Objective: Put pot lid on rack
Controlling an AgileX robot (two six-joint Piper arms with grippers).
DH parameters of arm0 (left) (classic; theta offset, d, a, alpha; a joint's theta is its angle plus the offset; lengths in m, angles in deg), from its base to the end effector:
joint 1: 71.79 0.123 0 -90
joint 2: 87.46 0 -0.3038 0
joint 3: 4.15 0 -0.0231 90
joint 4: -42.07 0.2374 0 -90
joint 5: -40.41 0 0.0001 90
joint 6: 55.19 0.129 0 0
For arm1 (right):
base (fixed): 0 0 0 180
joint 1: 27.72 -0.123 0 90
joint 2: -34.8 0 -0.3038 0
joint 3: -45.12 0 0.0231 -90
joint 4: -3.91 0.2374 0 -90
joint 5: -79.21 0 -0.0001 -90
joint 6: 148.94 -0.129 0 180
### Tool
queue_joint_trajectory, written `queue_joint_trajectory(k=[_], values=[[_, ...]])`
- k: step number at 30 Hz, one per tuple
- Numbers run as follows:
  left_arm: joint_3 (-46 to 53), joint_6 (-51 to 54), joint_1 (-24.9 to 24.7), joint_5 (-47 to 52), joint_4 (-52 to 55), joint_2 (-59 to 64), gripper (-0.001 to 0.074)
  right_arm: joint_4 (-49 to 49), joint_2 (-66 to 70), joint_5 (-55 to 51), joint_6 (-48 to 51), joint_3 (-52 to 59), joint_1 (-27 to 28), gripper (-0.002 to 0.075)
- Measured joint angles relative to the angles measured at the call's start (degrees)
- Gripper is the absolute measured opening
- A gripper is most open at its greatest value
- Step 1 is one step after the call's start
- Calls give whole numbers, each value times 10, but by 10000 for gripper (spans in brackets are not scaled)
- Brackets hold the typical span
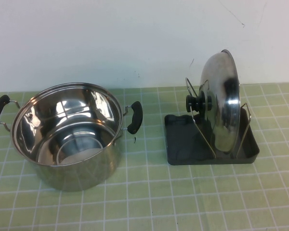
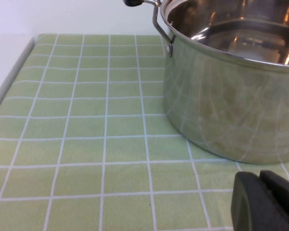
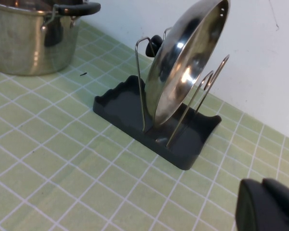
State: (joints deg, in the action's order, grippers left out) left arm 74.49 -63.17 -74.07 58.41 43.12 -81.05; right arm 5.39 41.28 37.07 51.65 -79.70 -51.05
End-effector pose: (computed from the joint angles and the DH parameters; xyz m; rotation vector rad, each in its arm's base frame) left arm 0.0582 -0.0016 0.1712 -0.0779 1.7982 -0.1104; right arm 0.0187 0.0105 0.2595 -0.6729 1.6823 0.0633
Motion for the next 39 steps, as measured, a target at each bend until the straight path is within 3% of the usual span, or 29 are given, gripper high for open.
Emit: queue_joint_trajectory(k=[20, 23, 30, 39], values=[[0, 2, 0, 0, 0, 0, -2, -29, 0, 7, 0, 0, 4, -1], [0, 2, 0, 0, 0, 0, -2, -46, 0, 19, 0, 2, 41, -1], [0, 2, 0, 0, 0, 0, -2, -65, 0, 115, -30, 79, 200, -1], [0, 2, 0, 0, 0, 0, -2, -69, 0, 175, -65, 190, 263, -1]])
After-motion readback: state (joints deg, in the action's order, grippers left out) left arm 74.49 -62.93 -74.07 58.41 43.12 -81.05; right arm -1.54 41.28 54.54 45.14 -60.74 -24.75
